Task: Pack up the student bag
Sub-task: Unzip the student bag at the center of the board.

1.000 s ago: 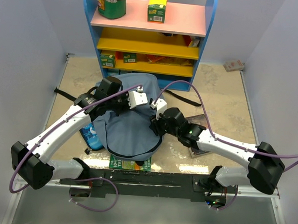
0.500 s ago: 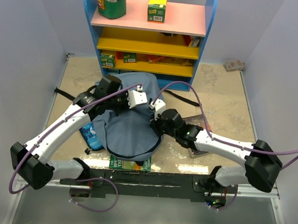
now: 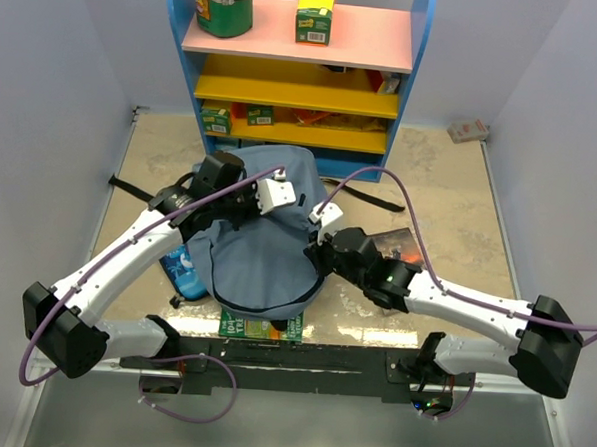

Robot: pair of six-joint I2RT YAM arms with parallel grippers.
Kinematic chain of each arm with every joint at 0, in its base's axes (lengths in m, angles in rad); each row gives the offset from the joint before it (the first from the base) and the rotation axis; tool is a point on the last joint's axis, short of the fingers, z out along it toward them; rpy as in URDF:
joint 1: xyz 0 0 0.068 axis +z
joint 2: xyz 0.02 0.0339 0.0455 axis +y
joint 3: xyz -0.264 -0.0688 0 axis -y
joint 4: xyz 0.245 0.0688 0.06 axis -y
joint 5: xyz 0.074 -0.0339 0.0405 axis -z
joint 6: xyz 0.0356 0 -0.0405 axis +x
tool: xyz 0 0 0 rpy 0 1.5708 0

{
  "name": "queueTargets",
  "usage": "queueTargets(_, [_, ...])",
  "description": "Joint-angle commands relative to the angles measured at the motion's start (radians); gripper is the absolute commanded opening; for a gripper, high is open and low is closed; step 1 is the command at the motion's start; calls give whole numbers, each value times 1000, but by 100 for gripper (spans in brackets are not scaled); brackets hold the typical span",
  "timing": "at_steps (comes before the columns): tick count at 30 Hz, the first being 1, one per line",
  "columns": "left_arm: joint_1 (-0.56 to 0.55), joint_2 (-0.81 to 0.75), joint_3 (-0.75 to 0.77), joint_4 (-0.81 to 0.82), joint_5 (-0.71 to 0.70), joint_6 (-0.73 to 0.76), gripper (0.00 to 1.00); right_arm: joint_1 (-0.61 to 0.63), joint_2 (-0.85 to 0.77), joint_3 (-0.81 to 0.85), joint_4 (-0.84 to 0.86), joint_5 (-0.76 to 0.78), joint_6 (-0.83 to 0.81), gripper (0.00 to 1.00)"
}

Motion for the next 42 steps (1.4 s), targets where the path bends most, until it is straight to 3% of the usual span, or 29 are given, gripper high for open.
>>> queueTargets(1, [-4,-26,-2,156,-56,-41,0,76,-35,-18,5,66,72,0])
queueTargets(16, [-6,-2,-42,269,-180,-153,0,367,-8,10,29,211,250,0])
queueTargets(27, [-32,40,-59,343,-286,-270,0,438,70,93,162,142,286,0])
queueTargets(31, [-40,46,-91,354,-266,-295,0,440,66,79,184,200,312,0])
queueTargets(32, [-40,47,-97,358,-263,-296,2,438,52,68,186,212,321,0])
queueTargets(33, [-40,44,-103,355,-260,-295,13,440,40,47,186,234,336,0])
queueTargets(34, [-40,43,-108,351,-248,-282,41,440,11,38,192,246,339,0])
queueTargets(36, [-40,26,-109,332,-243,-276,65,440,-9,16,198,270,350,0])
queueTargets(37, [-38,18,-106,328,-237,-265,87,440,-14,14,195,284,353,0])
queueTargets(40, [-40,-17,-77,262,-223,-235,100,438,-9,19,175,319,368,0])
queueTargets(42, [-37,-48,-53,223,-201,-204,100,438,0,31,147,344,387,0])
